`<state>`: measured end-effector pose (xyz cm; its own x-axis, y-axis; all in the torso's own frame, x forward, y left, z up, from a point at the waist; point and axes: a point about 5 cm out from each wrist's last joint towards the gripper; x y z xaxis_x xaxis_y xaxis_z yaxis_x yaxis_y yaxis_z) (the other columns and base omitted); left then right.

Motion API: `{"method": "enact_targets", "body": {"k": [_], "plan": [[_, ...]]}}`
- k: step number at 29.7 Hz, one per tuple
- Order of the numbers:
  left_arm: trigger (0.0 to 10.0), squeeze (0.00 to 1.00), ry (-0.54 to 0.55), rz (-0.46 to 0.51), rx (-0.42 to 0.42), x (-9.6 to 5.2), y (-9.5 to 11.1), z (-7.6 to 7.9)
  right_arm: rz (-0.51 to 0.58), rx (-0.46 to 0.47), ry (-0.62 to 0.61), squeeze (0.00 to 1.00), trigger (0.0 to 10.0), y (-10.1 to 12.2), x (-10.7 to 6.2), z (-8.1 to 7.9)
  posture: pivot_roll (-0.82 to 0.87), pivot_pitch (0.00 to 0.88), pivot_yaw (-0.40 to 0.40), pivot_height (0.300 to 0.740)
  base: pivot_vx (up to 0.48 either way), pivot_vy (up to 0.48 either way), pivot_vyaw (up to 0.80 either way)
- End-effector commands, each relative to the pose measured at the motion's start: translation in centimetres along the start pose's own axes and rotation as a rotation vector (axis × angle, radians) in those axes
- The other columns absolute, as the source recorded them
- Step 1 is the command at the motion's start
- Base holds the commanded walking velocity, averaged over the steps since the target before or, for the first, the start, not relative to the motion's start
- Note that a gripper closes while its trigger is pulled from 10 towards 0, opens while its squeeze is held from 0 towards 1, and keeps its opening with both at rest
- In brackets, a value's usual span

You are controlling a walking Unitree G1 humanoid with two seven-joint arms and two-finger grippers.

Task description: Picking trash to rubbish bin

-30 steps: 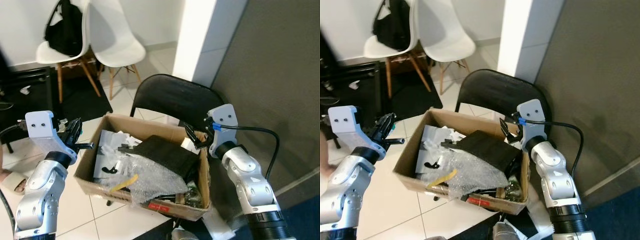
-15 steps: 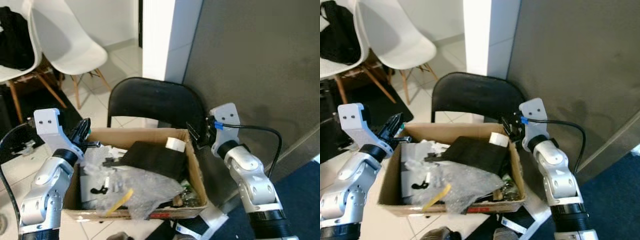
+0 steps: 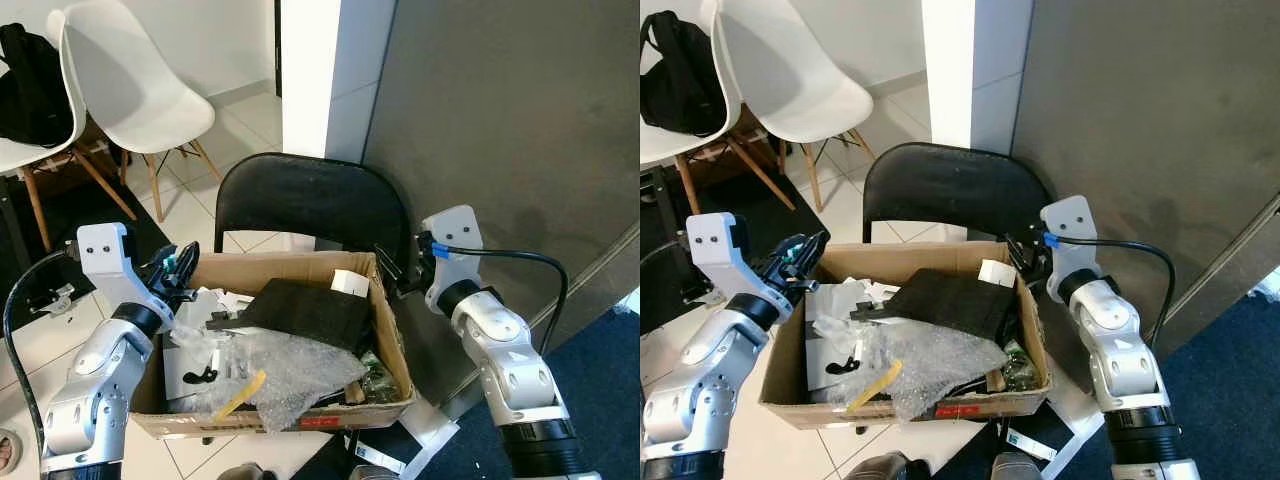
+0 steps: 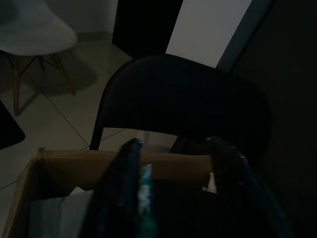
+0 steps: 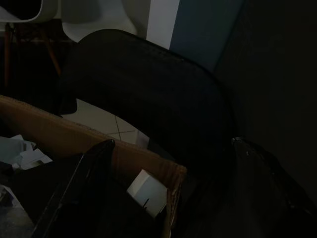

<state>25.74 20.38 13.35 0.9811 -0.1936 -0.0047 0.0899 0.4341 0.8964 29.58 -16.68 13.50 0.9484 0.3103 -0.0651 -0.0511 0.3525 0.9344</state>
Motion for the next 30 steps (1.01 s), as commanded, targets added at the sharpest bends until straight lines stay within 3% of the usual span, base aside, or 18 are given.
{"method": "enact_targets", "body": {"k": [1,15,16,17,30], "plan": [[10.0,1.00,-0.008,-0.002,0.010,-0.09,0.24,0.07,-0.005,0.004,0.000,0.00,10.0,-0.18,-0.15,0.06,-0.13,0.000,-0.002,0.740,0.000,0.000,0.00],[10.0,1.00,-0.001,-0.016,0.018,-0.06,0.06,0.03,-0.004,0.007,0.005,0.00,10.0,-0.21,-0.10,0.00,-0.13,0.000,-0.003,0.740,0.000,0.000,0.00],[10.0,0.61,-0.001,-0.020,0.020,-0.04,0.01,0.03,-0.004,0.009,0.005,0.00,10.0,-0.22,-0.10,0.01,-0.13,0.000,-0.003,0.740,0.000,0.000,0.00],[10.0,0.00,-0.004,-0.023,0.017,-0.02,-0.03,0.06,-0.006,0.014,0.006,0.00,10.0,-0.24,-0.10,0.03,-0.12,0.000,-0.004,0.740,0.000,0.000,0.00],[10.0,0.00,-0.039,-0.029,0.024,-0.07,0.10,0.25,0.002,0.074,0.010,0.00,10.0,-0.24,0.01,0.19,-0.12,0.000,-0.003,0.740,0.000,0.000,0.00]]}}
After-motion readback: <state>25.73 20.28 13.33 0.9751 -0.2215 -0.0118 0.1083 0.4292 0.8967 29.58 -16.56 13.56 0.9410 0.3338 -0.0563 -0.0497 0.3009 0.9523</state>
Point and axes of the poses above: a point about 5 cm out from each wrist's last joint towards the gripper, its own x axis pointing out of the wrist towards the gripper, its own y axis along the axis of the wrist's last joint, z = x × y, and after that the axes turned 10 degrees about -x, right-handed
